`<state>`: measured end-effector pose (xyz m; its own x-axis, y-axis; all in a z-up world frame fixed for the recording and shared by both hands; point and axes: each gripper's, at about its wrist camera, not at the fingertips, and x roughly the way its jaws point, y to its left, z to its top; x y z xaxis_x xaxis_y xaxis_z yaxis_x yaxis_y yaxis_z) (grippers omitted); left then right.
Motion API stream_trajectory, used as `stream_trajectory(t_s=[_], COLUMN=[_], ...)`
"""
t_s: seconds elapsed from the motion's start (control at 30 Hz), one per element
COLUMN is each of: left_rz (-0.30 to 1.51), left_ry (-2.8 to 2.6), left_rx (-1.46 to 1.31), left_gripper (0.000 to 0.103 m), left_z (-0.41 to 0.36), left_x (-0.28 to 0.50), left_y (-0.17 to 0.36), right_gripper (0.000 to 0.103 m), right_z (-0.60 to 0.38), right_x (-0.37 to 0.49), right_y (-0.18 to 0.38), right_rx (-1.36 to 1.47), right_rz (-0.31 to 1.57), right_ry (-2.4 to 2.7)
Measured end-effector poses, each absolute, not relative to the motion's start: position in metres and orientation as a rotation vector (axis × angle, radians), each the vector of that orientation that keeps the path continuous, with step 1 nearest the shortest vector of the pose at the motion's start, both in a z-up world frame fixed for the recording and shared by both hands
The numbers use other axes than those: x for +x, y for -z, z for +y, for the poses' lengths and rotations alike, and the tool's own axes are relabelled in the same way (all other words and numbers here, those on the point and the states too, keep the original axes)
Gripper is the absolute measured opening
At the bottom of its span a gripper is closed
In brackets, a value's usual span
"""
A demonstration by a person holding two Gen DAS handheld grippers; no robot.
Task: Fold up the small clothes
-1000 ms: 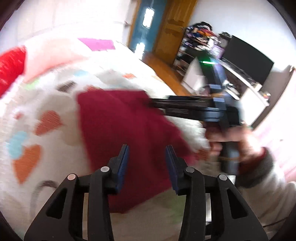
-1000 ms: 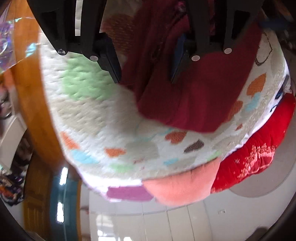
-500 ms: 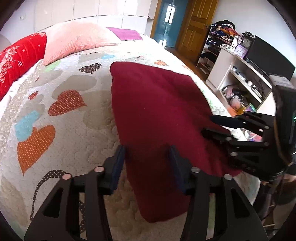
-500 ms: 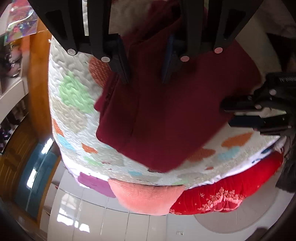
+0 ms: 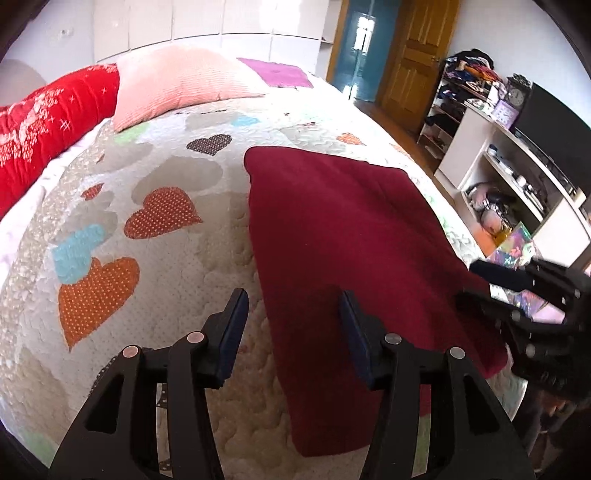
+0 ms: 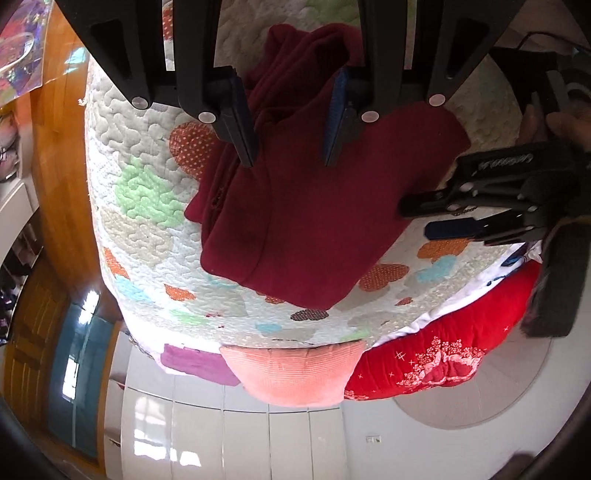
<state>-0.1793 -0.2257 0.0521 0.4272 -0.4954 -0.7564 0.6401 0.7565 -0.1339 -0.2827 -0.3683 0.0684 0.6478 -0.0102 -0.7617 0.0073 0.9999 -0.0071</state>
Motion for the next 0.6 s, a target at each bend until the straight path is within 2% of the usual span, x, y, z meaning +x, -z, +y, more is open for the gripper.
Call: stream_trajectory(t_s=[0.13,0.33,0.47,0.53,0.57,0.6], left_rz=[0.878,0.880,0.886,0.897,0.902,0.910], left_ry=[0.703,0.701,0.706,0.710,0.707,0.714], left_rx=[0.186,0.189,0.182,0.171,0.168,0.158], left_gripper=[0.051,0.051,0.051,0.057,0.057,0.058], left_z=[-0.228,-0.233,-0.234,-0.234,-0.233,-0.232], left_x=[-0.179,-0.180,-0.179,-0.177,-0.176,-0.174], left_y=[-0.050,-0.049,-0.048,-0.048,-0.049,-0.049], right_gripper=[0.035,0.036,0.037,0.037,0.039,0.049], right_z=[-0.373,-0.380,-0.367,-0.369,-0.370,-0.372], right_x=[-0.283,-0.289,-0.278,-0.275,-0.273,-0.273], right_y=[-0.062,-0.082,-0.062,-0.046,-0.042,-0.040], right_rx=[0.034,0.102,0.053,0.000,-0.014,-0.017], right_rz=[0.883,0.814,0.875,0.894,0.896,0.891], right_ry=[0.036,0.024,-0.009,0.044,0.065,0.082])
